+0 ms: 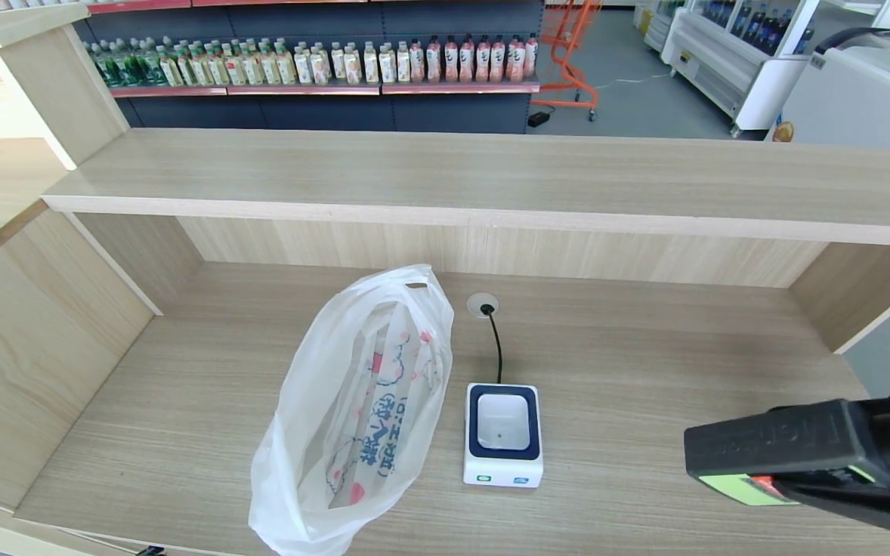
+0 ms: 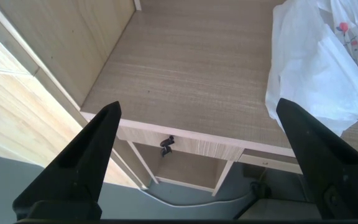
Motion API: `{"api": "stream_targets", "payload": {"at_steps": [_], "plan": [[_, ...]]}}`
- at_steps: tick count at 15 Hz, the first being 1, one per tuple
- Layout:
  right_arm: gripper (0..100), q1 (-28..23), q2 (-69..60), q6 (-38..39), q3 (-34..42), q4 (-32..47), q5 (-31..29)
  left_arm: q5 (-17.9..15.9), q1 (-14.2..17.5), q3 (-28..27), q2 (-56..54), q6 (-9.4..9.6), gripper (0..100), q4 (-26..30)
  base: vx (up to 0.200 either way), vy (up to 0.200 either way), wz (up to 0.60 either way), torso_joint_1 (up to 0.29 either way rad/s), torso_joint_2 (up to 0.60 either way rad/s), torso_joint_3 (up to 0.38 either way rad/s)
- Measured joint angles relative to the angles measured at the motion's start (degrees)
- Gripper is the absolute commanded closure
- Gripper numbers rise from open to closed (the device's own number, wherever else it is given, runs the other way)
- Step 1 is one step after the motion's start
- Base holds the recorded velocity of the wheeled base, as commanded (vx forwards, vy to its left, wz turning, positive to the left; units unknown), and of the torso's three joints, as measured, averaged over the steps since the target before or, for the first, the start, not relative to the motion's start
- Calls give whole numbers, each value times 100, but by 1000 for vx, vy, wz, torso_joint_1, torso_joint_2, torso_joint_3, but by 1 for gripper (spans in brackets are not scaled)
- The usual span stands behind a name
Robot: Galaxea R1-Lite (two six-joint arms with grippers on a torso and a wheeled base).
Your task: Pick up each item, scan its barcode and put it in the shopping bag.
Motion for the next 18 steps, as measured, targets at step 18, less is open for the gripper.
{"api": "stream_targets", "payload": {"at_steps": [18], "plan": [[100, 2684, 3302, 7852, -652, -1998, -4119, 0, 2, 0, 0, -2, 0, -1, 0, 0, 0, 0, 0, 0]]}}
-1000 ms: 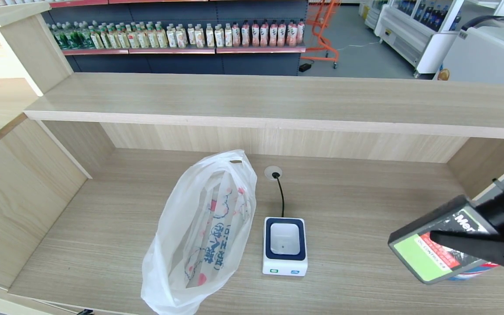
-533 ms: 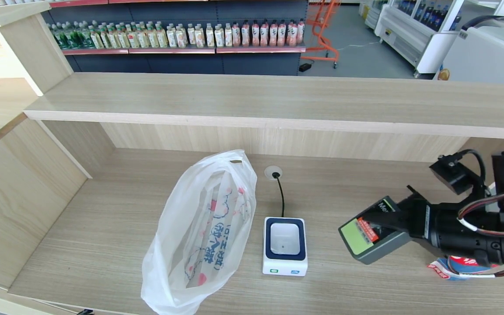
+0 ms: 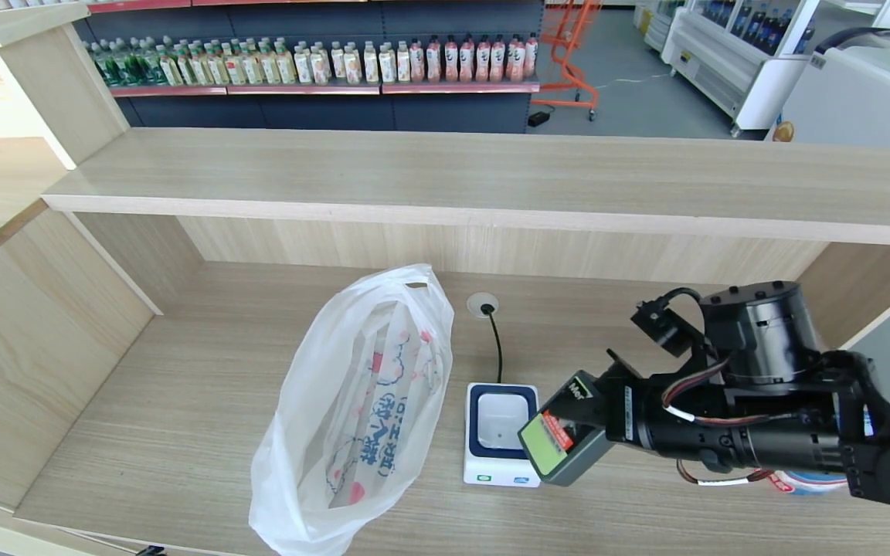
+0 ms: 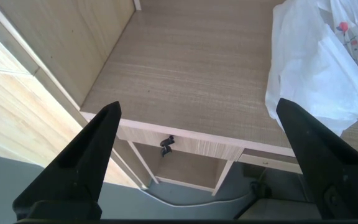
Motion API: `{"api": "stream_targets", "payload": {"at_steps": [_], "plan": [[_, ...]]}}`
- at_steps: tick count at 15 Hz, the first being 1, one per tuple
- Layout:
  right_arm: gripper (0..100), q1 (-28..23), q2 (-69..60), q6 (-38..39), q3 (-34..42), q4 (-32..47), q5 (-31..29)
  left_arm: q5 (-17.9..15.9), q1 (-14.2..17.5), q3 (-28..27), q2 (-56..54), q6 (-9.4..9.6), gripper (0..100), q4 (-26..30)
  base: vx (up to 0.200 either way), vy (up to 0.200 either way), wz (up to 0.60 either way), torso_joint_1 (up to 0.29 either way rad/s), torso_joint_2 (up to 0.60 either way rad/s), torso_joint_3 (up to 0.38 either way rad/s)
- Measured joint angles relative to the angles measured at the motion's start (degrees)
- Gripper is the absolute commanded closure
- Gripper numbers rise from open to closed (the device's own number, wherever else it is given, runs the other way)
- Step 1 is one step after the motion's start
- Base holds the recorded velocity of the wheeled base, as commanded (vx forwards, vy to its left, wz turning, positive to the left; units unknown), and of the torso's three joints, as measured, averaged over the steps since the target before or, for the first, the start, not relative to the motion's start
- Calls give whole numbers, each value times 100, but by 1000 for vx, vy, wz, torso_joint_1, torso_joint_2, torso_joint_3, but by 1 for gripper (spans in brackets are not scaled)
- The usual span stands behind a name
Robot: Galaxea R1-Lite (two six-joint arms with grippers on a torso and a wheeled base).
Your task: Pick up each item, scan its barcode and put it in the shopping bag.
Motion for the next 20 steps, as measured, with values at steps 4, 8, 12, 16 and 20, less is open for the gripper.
{"api": "stream_targets", "payload": {"at_steps": [4, 8, 12, 16, 20], "plan": [[100, 262, 577, -597, -108, -352, -266, 0, -2, 0, 0, 2, 0, 0, 0, 0, 0, 0, 0, 0], [100, 471, 968, -816, -268, -725, -308, 2, -2, 0, 0, 2, 0, 1, 0, 0, 0, 0, 0, 0], [100, 521, 1296, -879, -579, -848, -734, 0, -2, 0, 0, 2, 0, 0, 0, 0, 0, 0, 0, 0], [100, 523, 1403, -1022, -640, -851, -755, 2, -2, 0, 0, 2, 0, 0, 0, 0, 0, 0, 0, 0], [100, 523, 911, -822, -612, -811, -722, 2, 2, 0, 0, 0, 0, 1, 0, 0, 0, 0, 0, 0]]}}
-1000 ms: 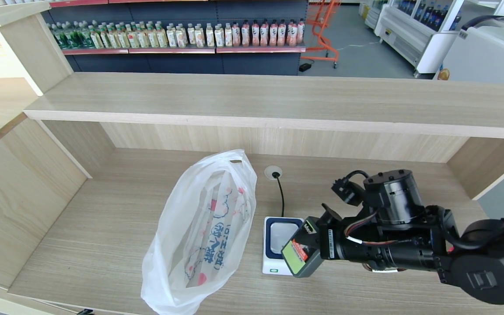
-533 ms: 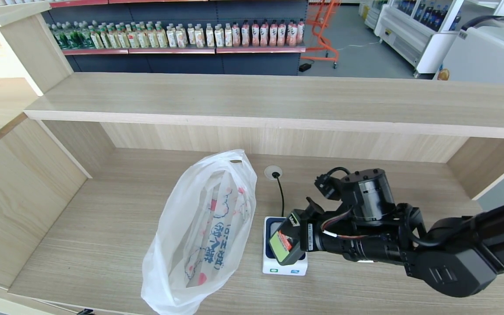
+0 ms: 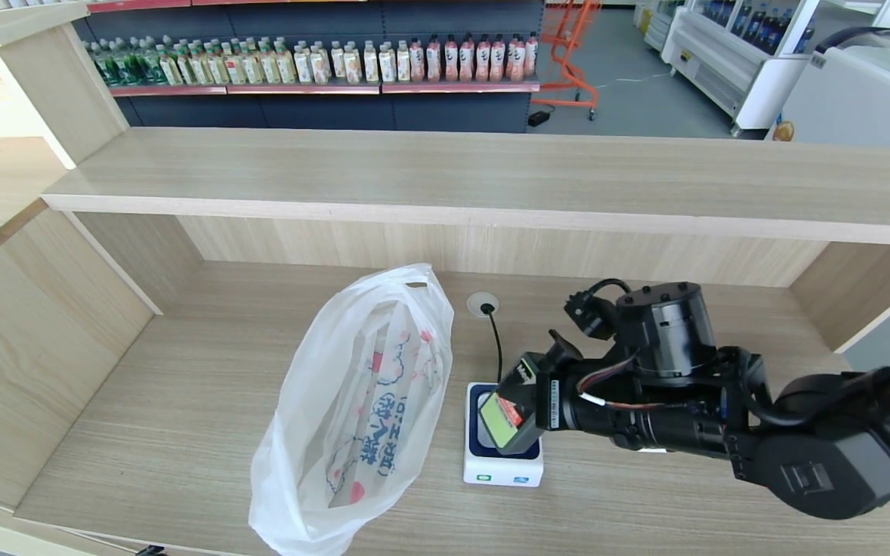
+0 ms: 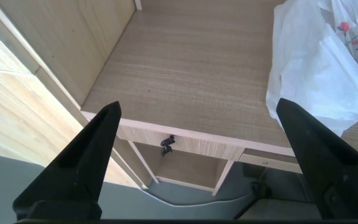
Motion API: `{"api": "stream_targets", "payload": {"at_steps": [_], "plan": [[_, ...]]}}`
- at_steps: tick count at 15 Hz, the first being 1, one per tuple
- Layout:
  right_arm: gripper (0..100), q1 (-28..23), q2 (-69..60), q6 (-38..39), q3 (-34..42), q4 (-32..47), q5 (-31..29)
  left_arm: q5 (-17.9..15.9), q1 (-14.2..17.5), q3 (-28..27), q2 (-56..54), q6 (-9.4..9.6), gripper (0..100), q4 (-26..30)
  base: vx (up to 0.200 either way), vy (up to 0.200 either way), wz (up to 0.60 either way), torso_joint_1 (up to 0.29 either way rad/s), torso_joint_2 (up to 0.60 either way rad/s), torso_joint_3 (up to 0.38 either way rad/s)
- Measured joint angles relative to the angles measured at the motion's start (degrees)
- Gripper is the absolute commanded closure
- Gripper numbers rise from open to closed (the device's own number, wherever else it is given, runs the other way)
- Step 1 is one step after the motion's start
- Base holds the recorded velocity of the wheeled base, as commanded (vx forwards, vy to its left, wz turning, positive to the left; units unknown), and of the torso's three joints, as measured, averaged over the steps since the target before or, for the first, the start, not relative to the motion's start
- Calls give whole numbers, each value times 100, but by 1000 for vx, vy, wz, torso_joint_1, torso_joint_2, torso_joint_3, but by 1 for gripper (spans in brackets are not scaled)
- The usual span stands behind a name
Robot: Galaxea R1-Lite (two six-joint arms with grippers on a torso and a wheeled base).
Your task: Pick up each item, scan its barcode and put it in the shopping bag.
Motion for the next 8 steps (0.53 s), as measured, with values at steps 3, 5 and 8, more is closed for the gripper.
{"api": "stream_targets", "payload": {"at_steps": [3, 5, 8], "plan": [[100, -107, -1007, -1029, 294, 6, 5, 0, -5, 0, 0, 2, 0, -1, 0, 0, 0, 0, 0, 0], [100, -424, -1818, -2398, 942, 26, 60, -2, -5, 0, 0, 0, 0, 0, 0, 0, 0, 0, 0, 0], [100, -713, -2743, -2753, 1838, 39, 144, -2, -5, 0, 0, 5, 0, -1, 0, 0, 0, 0, 0, 0]]}}
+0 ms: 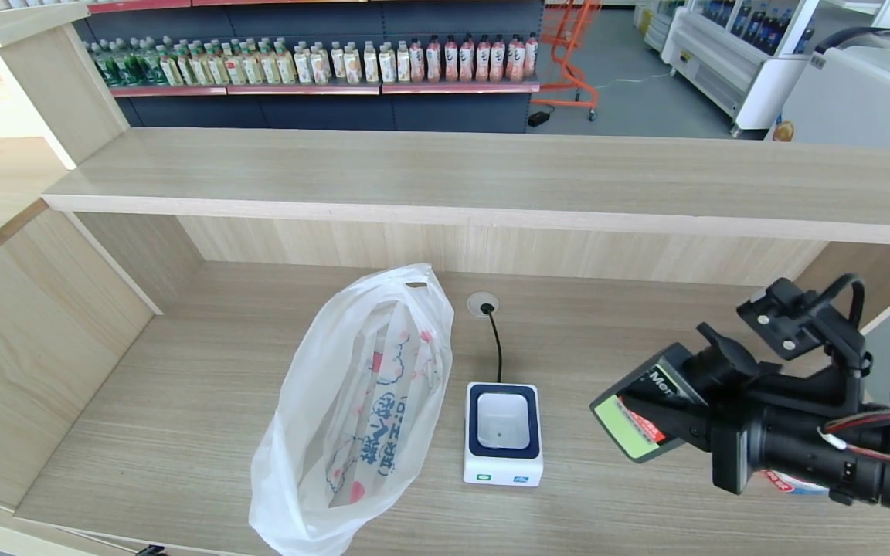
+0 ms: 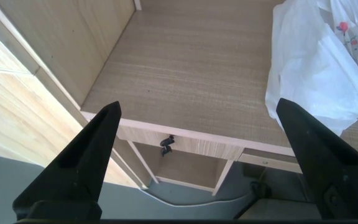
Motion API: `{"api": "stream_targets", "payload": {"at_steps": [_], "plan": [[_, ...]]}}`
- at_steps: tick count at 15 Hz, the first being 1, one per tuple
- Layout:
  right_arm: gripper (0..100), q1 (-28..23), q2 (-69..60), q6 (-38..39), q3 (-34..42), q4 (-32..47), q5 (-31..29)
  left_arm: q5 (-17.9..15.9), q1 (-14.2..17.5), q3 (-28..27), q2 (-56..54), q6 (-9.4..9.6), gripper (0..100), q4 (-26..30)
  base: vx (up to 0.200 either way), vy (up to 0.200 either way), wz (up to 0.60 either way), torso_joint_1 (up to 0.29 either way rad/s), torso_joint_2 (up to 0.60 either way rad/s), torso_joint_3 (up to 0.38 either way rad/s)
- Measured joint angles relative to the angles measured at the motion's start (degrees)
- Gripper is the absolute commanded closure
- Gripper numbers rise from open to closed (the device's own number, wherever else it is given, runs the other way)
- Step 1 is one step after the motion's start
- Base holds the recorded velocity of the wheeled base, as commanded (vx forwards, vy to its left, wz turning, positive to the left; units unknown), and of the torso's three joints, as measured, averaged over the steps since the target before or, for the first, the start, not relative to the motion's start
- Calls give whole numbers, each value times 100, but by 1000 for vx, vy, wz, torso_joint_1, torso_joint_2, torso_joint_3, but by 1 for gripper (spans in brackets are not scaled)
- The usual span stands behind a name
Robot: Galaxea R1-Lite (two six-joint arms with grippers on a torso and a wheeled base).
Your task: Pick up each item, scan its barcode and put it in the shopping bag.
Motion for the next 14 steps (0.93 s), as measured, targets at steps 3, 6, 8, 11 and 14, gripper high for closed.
{"api": "stream_targets", "payload": {"at_steps": [3, 6, 8, 11, 14], "plan": [[100, -56, -566, -2, 399, -6, 33, 0, 0, 0, -2, 13, 0, 0, 0, 0, 0, 0, 0, 0], [100, 16, -802, 660, 427, 16, 59, 2, 2, 0, -2, -7, 0, 1, 0, 200, 0, -7, -1, 2], [100, 162, -841, 1242, 178, 325, 66, 0, -1, 0, -2, -16, 0, 0, 0, 200, 0, 17, 7, 2], [100, 289, -703, 1851, -382, 851, 77, 0, 0, 0, -7, -21, 0, 1, 0, 200, 0, -1, 1, 2], [100, 345, -213, 2088, -817, 878, 45, 2, 0, 0, -7, -16, 0, 0, 0, 67, 0, 2, 2, 1]]}}
